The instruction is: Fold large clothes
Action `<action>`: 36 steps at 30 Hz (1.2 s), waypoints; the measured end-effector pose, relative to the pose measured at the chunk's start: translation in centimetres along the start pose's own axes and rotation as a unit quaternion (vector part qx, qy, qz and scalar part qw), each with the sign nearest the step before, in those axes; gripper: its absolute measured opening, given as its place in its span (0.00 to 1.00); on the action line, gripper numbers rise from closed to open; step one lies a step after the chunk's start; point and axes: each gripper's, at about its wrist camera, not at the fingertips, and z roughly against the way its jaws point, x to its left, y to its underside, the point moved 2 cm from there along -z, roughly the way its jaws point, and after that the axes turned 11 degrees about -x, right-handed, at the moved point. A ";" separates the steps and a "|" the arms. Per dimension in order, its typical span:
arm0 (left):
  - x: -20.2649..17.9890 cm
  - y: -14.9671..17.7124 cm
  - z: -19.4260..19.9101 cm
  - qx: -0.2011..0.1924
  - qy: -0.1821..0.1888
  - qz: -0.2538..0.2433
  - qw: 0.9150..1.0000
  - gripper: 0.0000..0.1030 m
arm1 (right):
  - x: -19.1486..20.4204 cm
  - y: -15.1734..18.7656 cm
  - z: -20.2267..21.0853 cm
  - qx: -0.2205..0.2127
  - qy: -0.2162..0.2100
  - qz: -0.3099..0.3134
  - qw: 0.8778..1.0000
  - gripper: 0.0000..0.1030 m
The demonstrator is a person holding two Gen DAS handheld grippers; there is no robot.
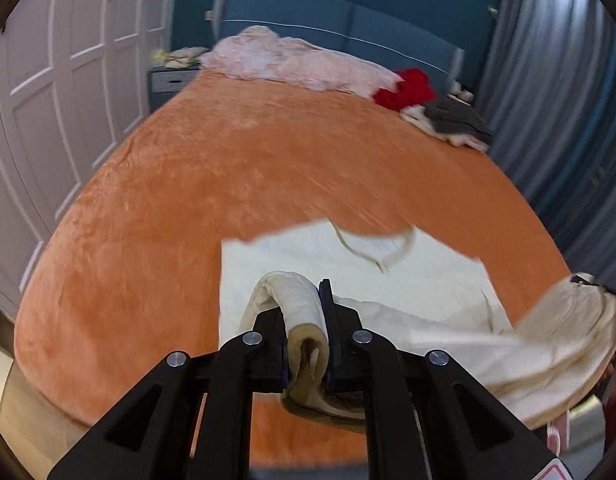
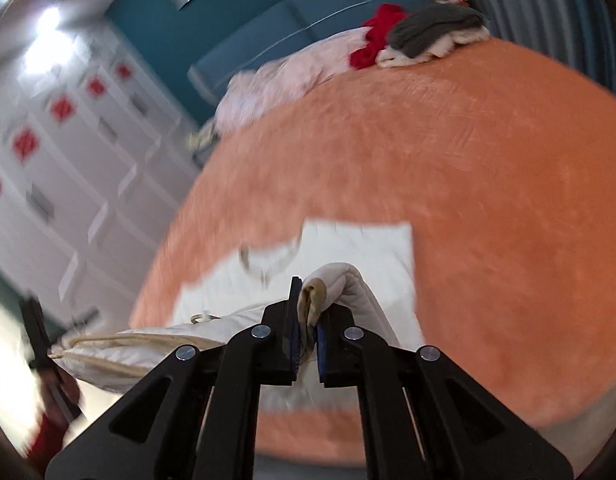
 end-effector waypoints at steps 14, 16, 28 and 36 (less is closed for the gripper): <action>4.7 -2.5 -7.9 0.056 -0.016 0.078 0.995 0.23 | -2.9 -5.4 -2.9 -0.094 -0.044 -0.138 0.985 0.40; 4.1 -2.2 -7.2 0.071 -0.005 0.040 0.997 0.27 | -2.8 -5.4 -2.3 -0.087 -0.034 -0.110 0.990 0.40; 5.9 -4.1 -3.5 0.040 0.038 0.053 0.997 0.41 | 1.6 2.2 -5.6 0.004 0.006 0.051 0.999 0.40; 3.2 -4.5 -6.0 -0.005 -0.053 -0.039 0.998 0.41 | 4.3 4.6 -8.7 0.020 0.036 0.116 0.992 0.40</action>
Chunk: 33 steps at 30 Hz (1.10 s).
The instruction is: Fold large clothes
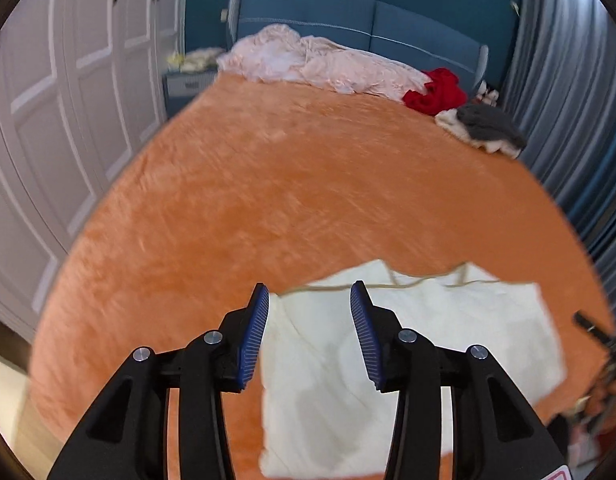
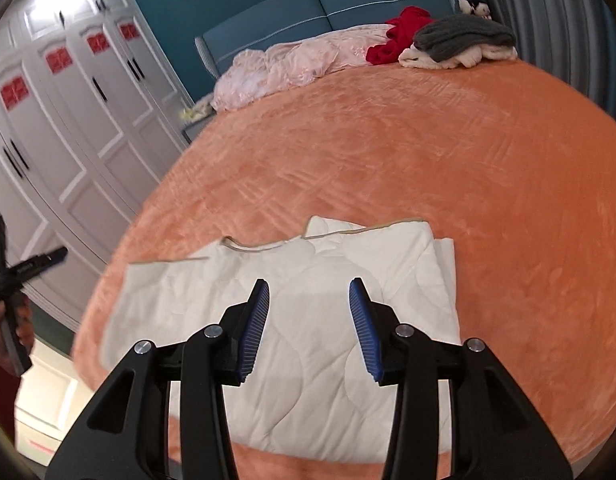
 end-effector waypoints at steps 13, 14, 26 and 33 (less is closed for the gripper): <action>-4.5 6.4 -13.1 0.090 -0.053 -0.056 0.993 0.13 | -1.0 0.1 -9.0 0.021 0.100 0.079 0.992 0.39; -4.0 6.6 -13.7 0.095 -0.057 -0.043 0.993 0.13 | -2.1 -0.1 -9.5 0.021 0.117 0.072 0.990 0.42; 2.2 6.3 -12.5 0.073 -0.041 0.143 0.986 0.38 | -7.5 0.9 -13.3 0.076 0.100 0.010 0.992 0.12; 3.4 7.1 -15.2 0.099 -0.027 0.174 0.979 0.09 | -5.9 -1.7 -11.3 0.004 0.086 0.007 0.996 0.07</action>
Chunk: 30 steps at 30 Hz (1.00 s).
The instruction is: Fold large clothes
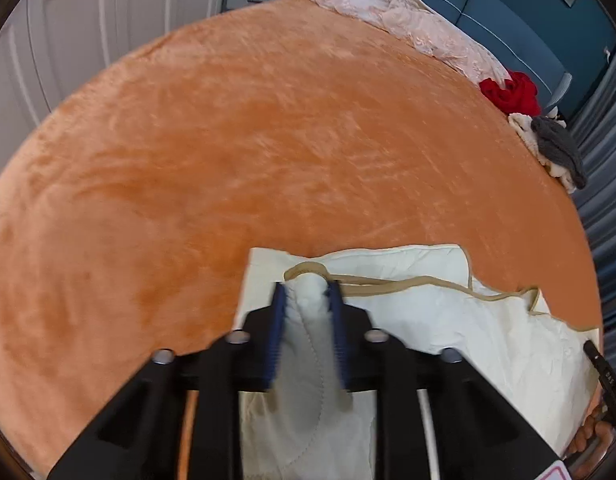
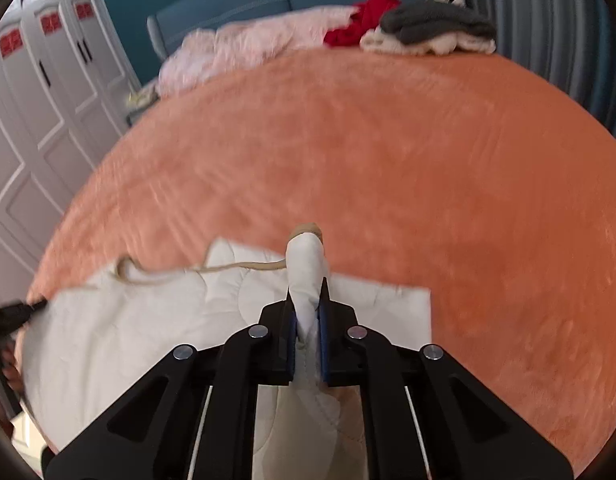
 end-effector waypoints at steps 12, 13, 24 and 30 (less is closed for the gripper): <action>-2.4 -0.9 -5.2 -0.006 -0.023 -0.044 0.999 0.05 | -3.2 1.9 -5.4 0.046 0.066 -0.032 0.996 0.07; -2.4 -0.4 -5.7 -0.006 -0.029 -0.052 0.998 0.07 | -3.3 2.2 -5.8 0.049 0.067 -0.032 0.996 0.08; -2.3 -0.5 -5.1 -0.040 -0.112 -0.088 0.989 0.48 | -4.0 1.9 -5.6 0.046 0.089 -0.042 0.994 0.43; -4.8 -3.3 3.9 -0.131 -0.083 -0.113 0.981 0.56 | -2.4 -2.4 2.3 -0.049 0.083 -0.041 0.995 0.52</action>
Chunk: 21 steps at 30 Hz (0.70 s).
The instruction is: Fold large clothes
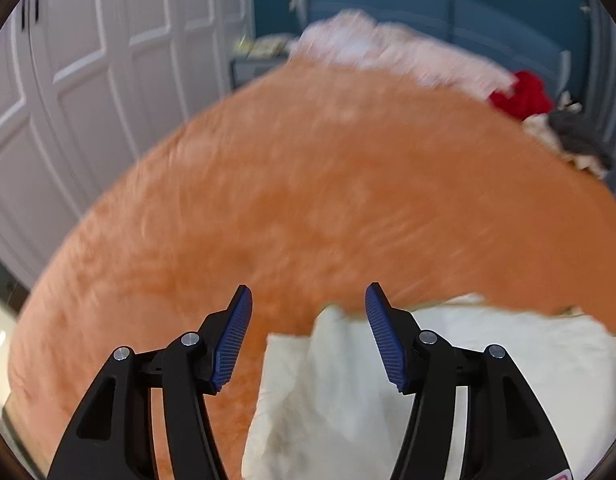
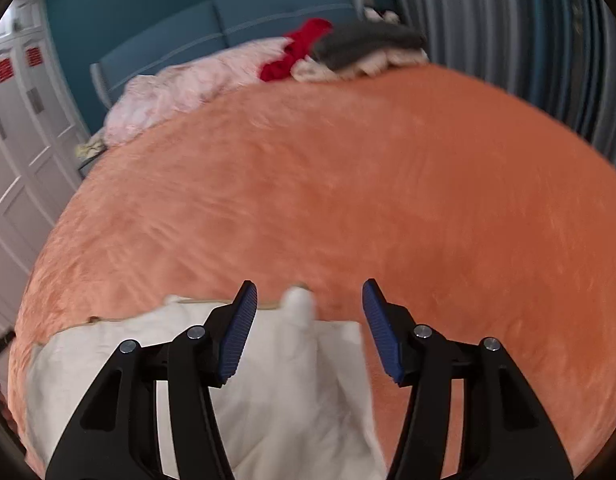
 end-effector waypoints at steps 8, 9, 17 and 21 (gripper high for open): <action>-10.6 0.4 0.6 0.034 0.090 -0.063 0.993 0.50 | 11.8 3.6 -0.4 0.056 -0.111 0.100 0.987 0.22; -11.8 1.2 -0.2 0.046 0.092 -0.071 0.992 0.39 | 12.8 4.1 -1.1 0.064 -0.117 0.109 0.985 0.19; -16.0 6.5 -6.4 0.129 0.107 -0.080 0.983 0.00 | 17.0 8.0 -6.5 0.121 -0.118 0.147 0.975 0.07; -15.6 7.4 -8.1 0.134 0.116 -0.049 0.983 0.00 | 16.7 9.6 -8.9 0.147 -0.113 0.133 0.974 0.03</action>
